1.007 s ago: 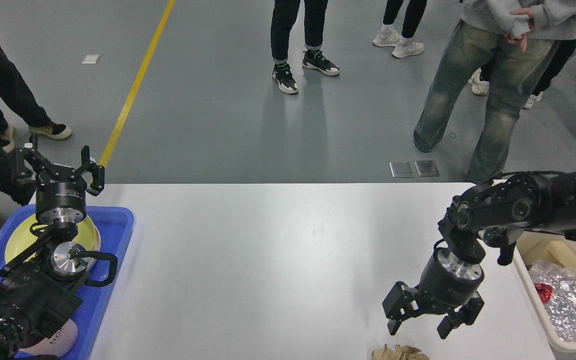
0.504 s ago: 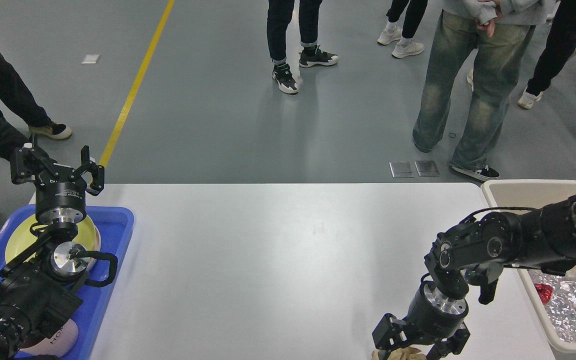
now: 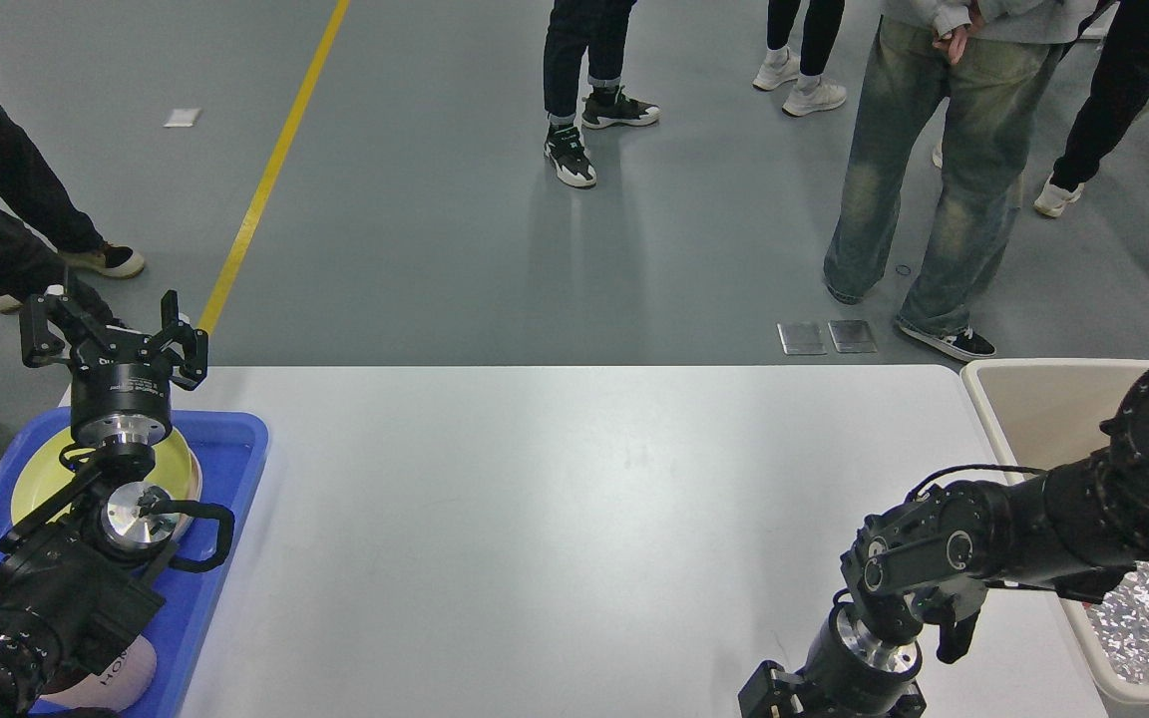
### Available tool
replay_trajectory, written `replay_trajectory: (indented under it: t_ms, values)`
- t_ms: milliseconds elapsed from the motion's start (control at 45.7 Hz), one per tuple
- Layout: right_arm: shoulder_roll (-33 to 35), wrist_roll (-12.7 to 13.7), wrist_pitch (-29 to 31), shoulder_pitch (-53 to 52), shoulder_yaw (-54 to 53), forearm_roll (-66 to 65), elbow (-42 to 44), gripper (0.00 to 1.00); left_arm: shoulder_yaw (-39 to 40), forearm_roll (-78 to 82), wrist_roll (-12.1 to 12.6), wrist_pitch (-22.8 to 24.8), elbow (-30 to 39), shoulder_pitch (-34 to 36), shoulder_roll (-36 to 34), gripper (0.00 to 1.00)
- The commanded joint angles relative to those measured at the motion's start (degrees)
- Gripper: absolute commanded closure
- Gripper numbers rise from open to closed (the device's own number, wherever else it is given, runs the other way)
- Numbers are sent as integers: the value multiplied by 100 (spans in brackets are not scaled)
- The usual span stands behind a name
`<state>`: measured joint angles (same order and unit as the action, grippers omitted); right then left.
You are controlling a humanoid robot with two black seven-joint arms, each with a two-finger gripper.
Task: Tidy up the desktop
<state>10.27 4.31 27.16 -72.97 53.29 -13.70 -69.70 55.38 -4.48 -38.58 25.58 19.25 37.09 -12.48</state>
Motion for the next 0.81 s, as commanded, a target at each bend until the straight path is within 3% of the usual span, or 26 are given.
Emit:
replay_trajectory:
  t_ms: [0, 44, 153, 438, 635, 788]
  values:
    - [-51, 0, -150, -7, 32, -360, 1, 58, 0, 0, 0, 0, -1, 0, 0, 4]
    - [-95, 8, -150, -33, 59, -571, -17, 77, 0, 0, 0, 0, 8, 0, 0, 4]
    - [-121, 0, -115, -200, 76, -958, -87, 100, 0, 0, 0, 0, -1, 0, 0, 4]
    - [177, -35, 307, -1025, -90, -1029, -210, 100, 0, 0, 0, 0, -1, 0, 0, 4]
    - [1530, -71, 351, -2634, -1127, -968, -237, 100, -9, 0, 0, 0, -1, 0, -9, 4]
    - [1935, -71, 684, -3723, -1295, -968, -210, 100, -9, 0, 0, 0, -1, 0, 0, 4]
